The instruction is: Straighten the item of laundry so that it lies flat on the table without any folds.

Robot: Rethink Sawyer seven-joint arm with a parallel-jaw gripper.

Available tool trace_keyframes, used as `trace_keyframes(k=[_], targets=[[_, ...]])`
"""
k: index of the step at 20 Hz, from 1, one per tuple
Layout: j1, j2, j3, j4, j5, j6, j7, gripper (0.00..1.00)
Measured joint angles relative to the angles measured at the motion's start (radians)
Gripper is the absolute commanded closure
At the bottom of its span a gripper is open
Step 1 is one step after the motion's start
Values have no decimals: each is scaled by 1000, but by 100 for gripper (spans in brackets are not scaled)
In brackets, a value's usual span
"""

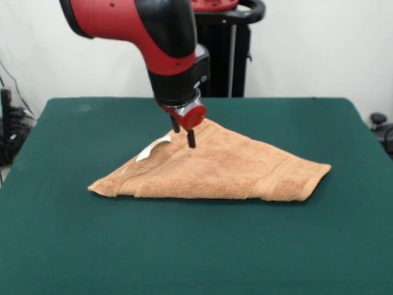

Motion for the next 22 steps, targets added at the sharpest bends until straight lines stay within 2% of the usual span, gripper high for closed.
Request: trace_keyframes(k=[6, 16, 17, 22], targets=[[-20, 62, 1, 1, -17, -29, 0, 0], [-50, 72, 20, 12, -21, -52, 0, 0], [-50, 72, 23, 12, -21, -57, 0, 100], [-49, 70, 31, 13, -25, -69, 0, 100]])
